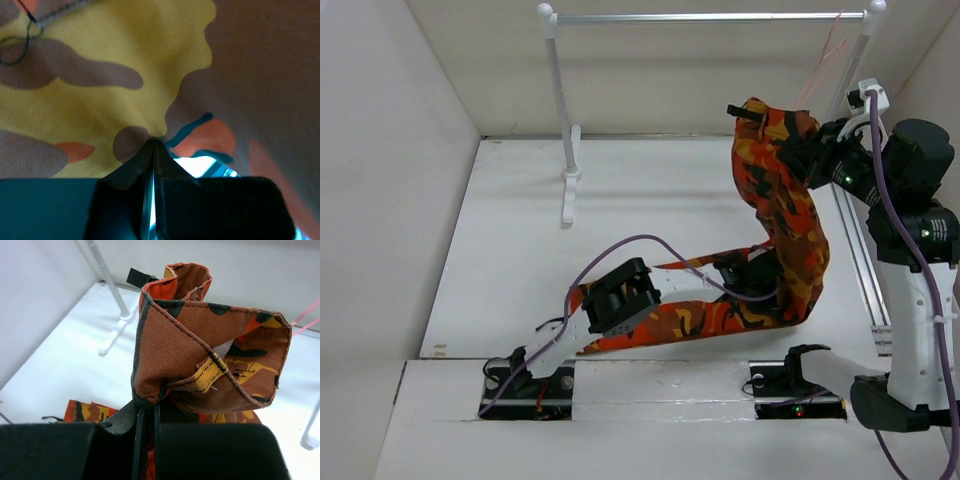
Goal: Place the trousers on the hanger
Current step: Fold the trousers at the center of the board.
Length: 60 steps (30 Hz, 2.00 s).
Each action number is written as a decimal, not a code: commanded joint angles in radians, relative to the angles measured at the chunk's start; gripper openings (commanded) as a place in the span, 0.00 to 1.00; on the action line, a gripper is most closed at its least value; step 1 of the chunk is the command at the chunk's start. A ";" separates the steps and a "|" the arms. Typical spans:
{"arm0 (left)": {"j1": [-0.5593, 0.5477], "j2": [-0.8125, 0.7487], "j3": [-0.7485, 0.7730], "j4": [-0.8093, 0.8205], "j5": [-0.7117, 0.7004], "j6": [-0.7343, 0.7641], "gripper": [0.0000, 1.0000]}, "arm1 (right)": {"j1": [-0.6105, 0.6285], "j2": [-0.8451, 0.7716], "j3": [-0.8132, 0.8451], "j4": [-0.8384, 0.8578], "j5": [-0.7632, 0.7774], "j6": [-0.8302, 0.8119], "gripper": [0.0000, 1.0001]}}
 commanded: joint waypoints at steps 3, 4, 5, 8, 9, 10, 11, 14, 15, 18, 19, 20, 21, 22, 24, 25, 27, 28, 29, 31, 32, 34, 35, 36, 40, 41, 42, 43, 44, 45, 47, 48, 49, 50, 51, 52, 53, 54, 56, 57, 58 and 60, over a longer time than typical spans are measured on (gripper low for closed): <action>-0.015 -0.321 -0.206 -0.105 -0.179 0.016 0.00 | 0.184 -0.078 -0.030 0.162 0.111 0.034 0.00; -0.015 -0.410 -0.391 -0.080 -0.237 0.014 0.00 | 0.215 -0.081 -0.070 0.174 0.126 0.035 0.00; -0.015 -0.492 -0.478 -0.080 -0.339 0.005 0.00 | 0.247 -0.081 -0.085 0.200 0.160 0.041 0.00; -0.015 -0.819 -0.759 -0.190 -0.545 -0.086 0.00 | 0.382 -0.060 -0.105 0.234 0.252 0.044 0.00; -0.015 -0.989 -0.809 -0.236 -0.590 -0.117 0.00 | 0.412 -0.049 -0.102 0.243 0.267 0.039 0.00; -0.015 -1.077 -0.884 -0.314 -0.683 -0.150 0.01 | 0.476 -0.029 -0.101 0.252 0.299 0.038 0.00; -0.015 -1.157 -0.909 -0.359 -0.725 -0.221 0.01 | 0.512 -0.017 -0.095 0.269 0.320 0.033 0.00; -0.015 -1.465 -0.928 -0.586 -0.901 -0.357 0.03 | 0.653 0.023 -0.096 0.291 0.388 0.019 0.00; -0.015 -1.590 -0.920 -0.635 -0.937 -0.438 0.04 | 0.690 0.037 -0.110 0.301 0.395 0.018 0.00; 0.021 -1.752 -0.868 -0.790 -1.049 -0.528 0.08 | 0.874 0.087 -0.166 0.353 0.450 0.018 0.00; 0.021 -1.777 -0.820 -0.872 -1.099 -0.553 0.09 | 0.922 0.107 -0.182 0.367 0.465 0.019 0.00; 0.021 -1.791 -0.790 -0.910 -1.117 -0.575 0.09 | 0.966 0.130 -0.196 0.390 0.479 0.019 0.00; 0.021 -1.814 -0.757 -0.972 -1.132 -0.592 0.09 | 1.053 0.184 -0.213 0.401 0.481 0.031 0.00; 0.021 -1.823 -0.703 -0.999 -1.167 -0.596 0.10 | 1.096 0.211 -0.252 0.425 0.481 0.036 0.10; 0.021 -1.838 -0.654 -1.036 -1.183 -0.590 0.12 | 1.191 0.279 -0.286 0.505 0.453 0.050 0.21; 0.021 -1.849 -0.634 -1.037 -1.190 -0.569 0.15 | 1.215 0.349 -0.291 0.507 0.441 0.053 0.37; 0.021 -1.875 -0.627 -1.034 -1.193 -0.564 0.24 | 1.230 0.394 -0.280 0.466 0.430 0.059 0.57; 0.021 -1.875 -0.636 -1.034 -1.183 -0.561 0.28 | 1.230 0.412 -0.270 0.434 0.415 0.050 0.65; 0.021 -1.874 -0.644 -1.034 -1.175 -0.553 0.31 | 1.220 0.408 -0.253 0.373 0.427 0.045 0.67; 0.021 -1.826 -0.718 -0.990 -1.126 -0.524 0.39 | 1.167 0.344 -0.274 0.324 0.442 0.004 0.68; 0.021 -1.801 -0.739 -0.949 -1.080 -0.480 0.43 | 1.105 0.274 -0.298 0.302 0.446 -0.001 0.67; 0.021 -1.681 -0.775 -0.884 -1.014 -0.397 0.48 | 1.020 0.196 -0.391 0.271 0.462 -0.008 0.62; 0.021 -1.582 -0.776 -0.875 -0.994 -0.373 0.52 | 0.920 0.119 -0.470 0.233 0.481 -0.011 0.56; 0.021 -1.532 -0.776 -0.875 -0.979 -0.356 0.54 | 0.861 0.082 -0.513 0.220 0.481 -0.016 0.42; 0.031 -1.350 -0.848 -0.832 -0.892 -0.359 0.73 | 0.573 -0.066 -0.741 0.238 0.397 -0.090 0.00; 0.052 -1.331 -0.873 -0.803 -0.856 -0.343 0.78 | 0.524 -0.075 -0.780 0.269 0.284 -0.102 0.00; 0.143 -1.307 -0.903 -0.753 -0.804 -0.301 0.81 | 0.456 -0.077 -0.806 0.262 0.246 -0.164 0.00; 0.214 -1.303 -0.981 -0.597 -0.719 -0.151 0.83 | 0.440 -0.078 -0.828 0.236 0.234 -0.177 0.00; 0.294 -1.299 -1.026 -0.529 -0.525 -0.089 0.84 | 0.440 -0.077 -0.832 0.181 0.289 -0.186 0.17; 0.369 -1.291 -1.060 -0.484 -0.452 -0.057 0.84 | 0.440 -0.080 -0.842 0.156 0.341 -0.205 0.31; 0.495 -1.302 -1.121 -0.435 -0.388 0.002 0.83 | 0.381 -0.087 -0.893 0.153 0.381 -0.225 0.65; 0.508 -1.315 -1.118 -0.439 -0.391 0.019 0.84 | 0.344 -0.086 -0.912 0.160 0.360 -0.246 0.69; 0.521 -1.319 -1.097 -0.476 -0.406 0.031 0.87 | 0.265 -0.077 -0.933 0.174 0.337 -0.254 0.73; 0.521 -1.316 -1.089 -0.494 -0.406 0.067 0.91 | 0.226 -0.066 -0.973 0.203 0.287 -0.257 0.73; 0.538 -1.297 -1.086 -0.506 -0.403 0.091 0.93 | 0.189 -0.051 -0.987 0.218 0.259 -0.269 0.74; 0.547 -1.280 -1.089 -0.520 -0.399 0.109 0.95 | 0.157 -0.032 -1.003 0.234 0.242 -0.271 0.74; 0.560 -1.260 -1.094 -0.520 -0.397 0.132 0.94 | 0.103 0.006 -1.022 0.258 0.220 -0.271 0.74; 0.560 -1.216 -1.098 -0.516 -0.391 0.146 0.93 | 0.083 0.023 -1.029 0.272 0.209 -0.275 0.74; 0.560 -1.175 -1.106 -0.494 -0.351 0.166 0.85 | 0.049 0.070 -1.044 0.313 0.173 -0.278 0.74; 0.560 -1.144 -1.109 -0.487 -0.342 0.183 0.84 | 0.039 0.086 -1.052 0.323 0.153 -0.292 0.74; 0.560 -1.135 -1.117 -0.478 -0.325 0.189 0.82 | 0.038 0.101 -1.058 0.335 0.130 -0.297 0.74; 0.560 -1.125 -1.132 -0.464 -0.305 0.210 0.77 | 0.014 0.138 -1.070 0.366 0.082 -0.304 0.74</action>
